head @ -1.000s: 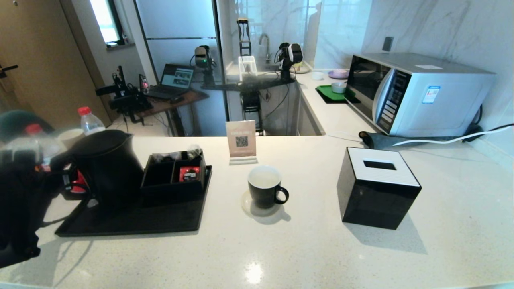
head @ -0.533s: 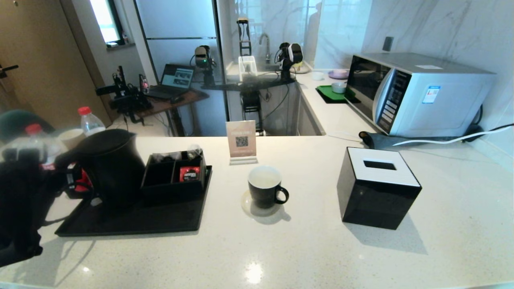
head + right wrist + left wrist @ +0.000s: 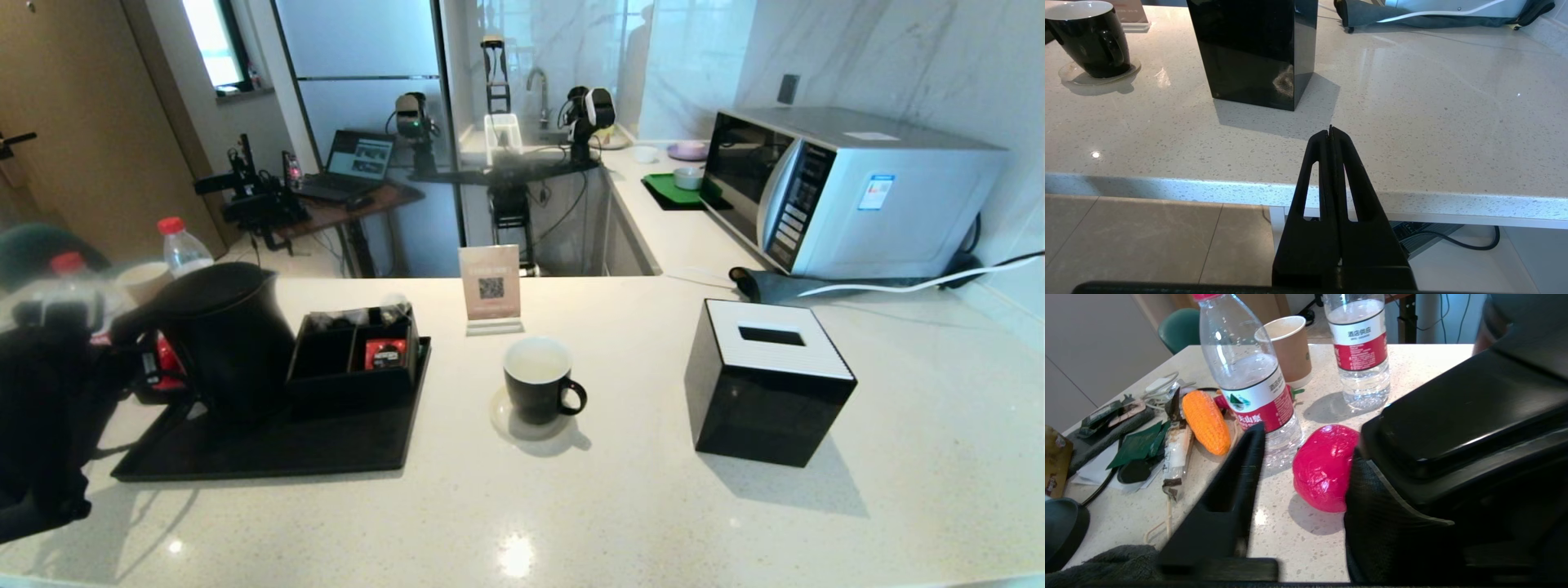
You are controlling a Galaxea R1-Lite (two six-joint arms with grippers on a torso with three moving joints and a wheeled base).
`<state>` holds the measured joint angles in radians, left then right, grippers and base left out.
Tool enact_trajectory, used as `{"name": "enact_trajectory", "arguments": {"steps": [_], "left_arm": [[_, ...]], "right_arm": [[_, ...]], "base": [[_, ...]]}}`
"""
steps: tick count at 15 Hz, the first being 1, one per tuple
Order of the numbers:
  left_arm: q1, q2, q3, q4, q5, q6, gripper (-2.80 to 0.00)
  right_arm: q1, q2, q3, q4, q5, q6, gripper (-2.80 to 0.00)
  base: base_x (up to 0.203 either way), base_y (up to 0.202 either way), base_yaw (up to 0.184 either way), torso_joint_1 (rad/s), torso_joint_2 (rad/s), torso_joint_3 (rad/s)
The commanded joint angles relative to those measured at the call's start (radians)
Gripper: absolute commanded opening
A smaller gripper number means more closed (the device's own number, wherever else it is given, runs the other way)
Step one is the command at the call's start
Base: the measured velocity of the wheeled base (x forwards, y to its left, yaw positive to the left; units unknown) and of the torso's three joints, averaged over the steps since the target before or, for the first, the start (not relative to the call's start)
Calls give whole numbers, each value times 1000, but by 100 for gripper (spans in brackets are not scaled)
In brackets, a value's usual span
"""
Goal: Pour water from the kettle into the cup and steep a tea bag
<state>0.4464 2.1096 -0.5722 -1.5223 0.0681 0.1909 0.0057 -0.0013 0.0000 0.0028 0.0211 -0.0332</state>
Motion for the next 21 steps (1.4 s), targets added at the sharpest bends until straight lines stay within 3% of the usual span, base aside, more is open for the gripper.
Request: {"name": "enact_trajectory", "arguments": {"steps": [1, 11, 21], "left_arm": [[0, 3, 0, -48, 2, 1, -280], [3, 5, -5, -48, 4, -9, -280], [22, -75, 9, -48, 10, -75, -280]], "right_arm": [[0, 1, 0, 0, 0, -1, -280], [0, 1, 0, -1, 0, -1, -280], [0, 1, 0, 0, 0, -1, -280]], "base": [[0, 0, 0, 0, 0, 0], [0, 0, 0, 0, 0, 0], [0, 0, 0, 0, 0, 0]]}}
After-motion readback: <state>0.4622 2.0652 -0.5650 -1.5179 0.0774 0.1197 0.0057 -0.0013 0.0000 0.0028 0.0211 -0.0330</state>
